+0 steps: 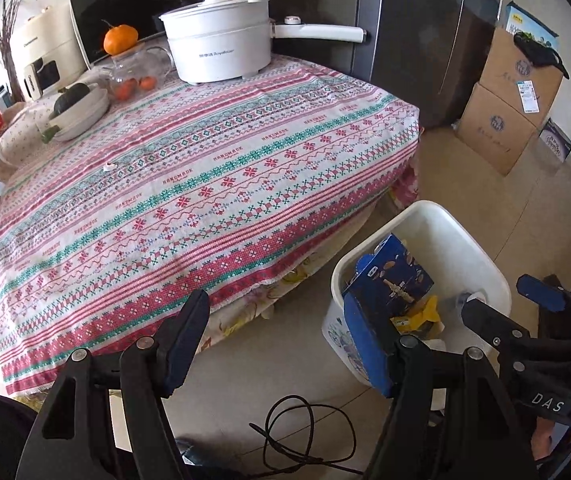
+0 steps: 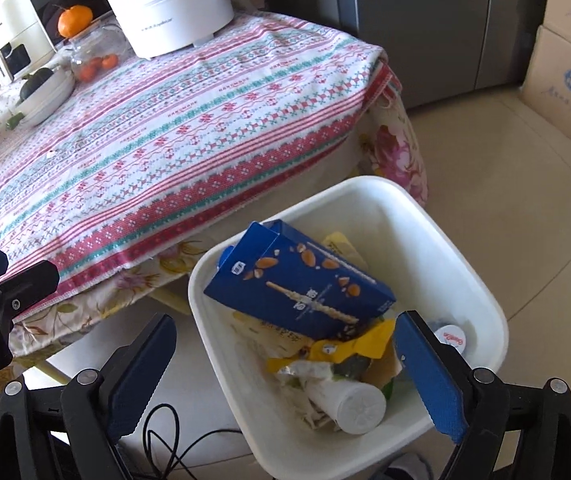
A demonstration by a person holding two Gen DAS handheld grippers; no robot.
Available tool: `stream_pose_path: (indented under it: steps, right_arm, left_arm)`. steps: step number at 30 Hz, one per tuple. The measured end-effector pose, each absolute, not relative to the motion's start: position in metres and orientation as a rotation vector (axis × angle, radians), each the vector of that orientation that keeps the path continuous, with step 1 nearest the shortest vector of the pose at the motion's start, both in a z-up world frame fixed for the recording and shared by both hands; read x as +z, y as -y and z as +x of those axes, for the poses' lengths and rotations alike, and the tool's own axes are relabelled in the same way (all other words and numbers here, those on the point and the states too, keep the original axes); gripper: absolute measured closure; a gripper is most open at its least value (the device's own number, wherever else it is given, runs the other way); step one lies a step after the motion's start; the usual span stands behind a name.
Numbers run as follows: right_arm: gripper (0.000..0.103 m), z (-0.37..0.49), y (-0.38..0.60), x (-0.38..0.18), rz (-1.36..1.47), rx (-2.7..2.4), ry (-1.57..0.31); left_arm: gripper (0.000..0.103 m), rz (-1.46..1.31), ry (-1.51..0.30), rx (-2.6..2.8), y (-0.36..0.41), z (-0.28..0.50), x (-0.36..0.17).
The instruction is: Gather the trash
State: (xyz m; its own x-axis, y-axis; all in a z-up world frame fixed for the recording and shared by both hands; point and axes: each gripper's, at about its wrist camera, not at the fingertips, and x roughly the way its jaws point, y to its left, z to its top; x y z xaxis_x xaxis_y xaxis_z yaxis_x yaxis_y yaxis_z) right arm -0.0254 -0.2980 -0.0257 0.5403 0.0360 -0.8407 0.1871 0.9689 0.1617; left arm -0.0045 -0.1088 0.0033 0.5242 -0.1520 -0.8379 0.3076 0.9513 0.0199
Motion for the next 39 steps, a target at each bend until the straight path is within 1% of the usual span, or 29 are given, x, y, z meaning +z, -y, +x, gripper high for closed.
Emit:
stream_pose_path:
  steps: [10,21,39]
  right_arm:
    - [0.008,-0.02,0.291,-0.028,0.186,-0.109,-1.013]
    - [0.008,-0.014,0.285,-0.035,0.176,-0.089,-1.052]
    - [0.008,-0.014,0.283,-0.037,0.173,-0.083,-1.06]
  left_arm:
    - [0.031,0.156,-1.001,-0.263,0.106,0.003,-0.001]
    - [0.031,0.15,-1.025,-0.25,0.105,0.008,-0.008]
    - [0.031,0.142,-1.046,-0.245,0.104,0.009,-0.011]
